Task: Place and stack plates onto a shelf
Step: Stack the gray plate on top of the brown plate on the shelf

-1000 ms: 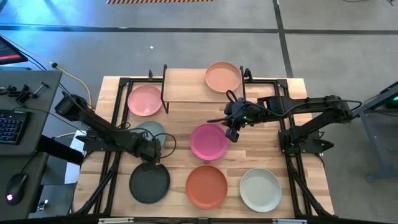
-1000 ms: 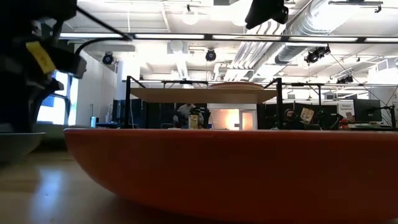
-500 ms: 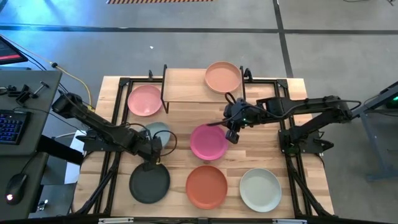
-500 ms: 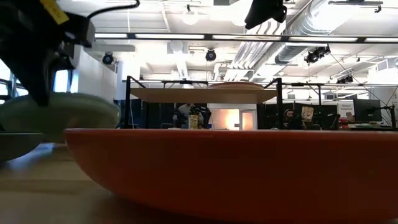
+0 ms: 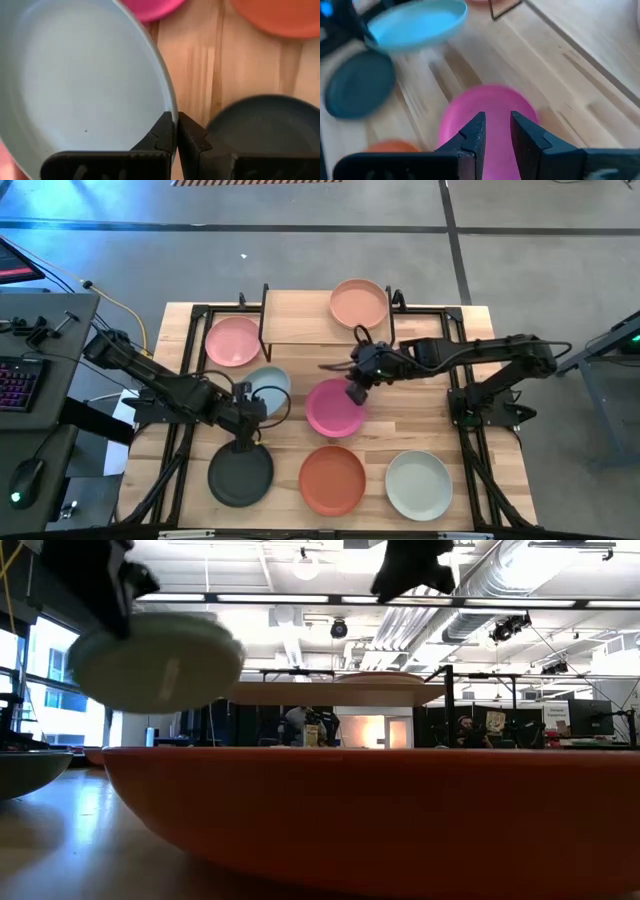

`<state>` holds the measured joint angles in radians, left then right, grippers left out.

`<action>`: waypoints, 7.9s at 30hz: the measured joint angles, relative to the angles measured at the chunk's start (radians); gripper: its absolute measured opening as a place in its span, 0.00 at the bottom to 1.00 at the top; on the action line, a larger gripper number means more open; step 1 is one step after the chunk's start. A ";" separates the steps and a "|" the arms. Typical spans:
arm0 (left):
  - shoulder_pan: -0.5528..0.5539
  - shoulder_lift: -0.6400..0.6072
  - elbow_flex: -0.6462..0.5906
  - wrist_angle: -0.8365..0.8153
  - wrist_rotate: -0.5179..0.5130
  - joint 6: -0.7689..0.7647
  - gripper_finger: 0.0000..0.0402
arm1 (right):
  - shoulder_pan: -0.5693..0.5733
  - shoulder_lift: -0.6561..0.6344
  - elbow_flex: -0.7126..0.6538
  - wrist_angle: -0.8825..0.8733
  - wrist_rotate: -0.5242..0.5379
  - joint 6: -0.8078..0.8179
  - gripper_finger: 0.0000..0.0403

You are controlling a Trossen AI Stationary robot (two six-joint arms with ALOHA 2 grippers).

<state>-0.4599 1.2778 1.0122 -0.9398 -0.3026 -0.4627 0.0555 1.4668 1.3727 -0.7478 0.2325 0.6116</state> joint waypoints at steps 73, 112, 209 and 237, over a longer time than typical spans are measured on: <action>0.388 0.028 0.235 0.013 -0.125 0.943 0.00 | -0.337 0.063 0.000 0.454 -0.254 0.197 0.18; 0.401 0.068 0.235 0.052 -0.181 0.912 0.00 | -0.343 0.059 0.008 0.423 -0.191 0.218 0.18; 0.401 0.068 0.236 0.212 -0.156 0.854 0.37 | -0.353 0.061 0.014 0.333 -0.056 0.173 0.00; 0.433 0.068 0.236 0.203 -0.236 0.710 0.37 | -0.764 -0.043 0.014 0.082 -0.270 -0.024 0.00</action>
<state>-0.0269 1.3457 1.2480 -0.7368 -0.5381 0.2473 -0.7090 1.4242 1.3865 -0.6656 -0.0372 0.5876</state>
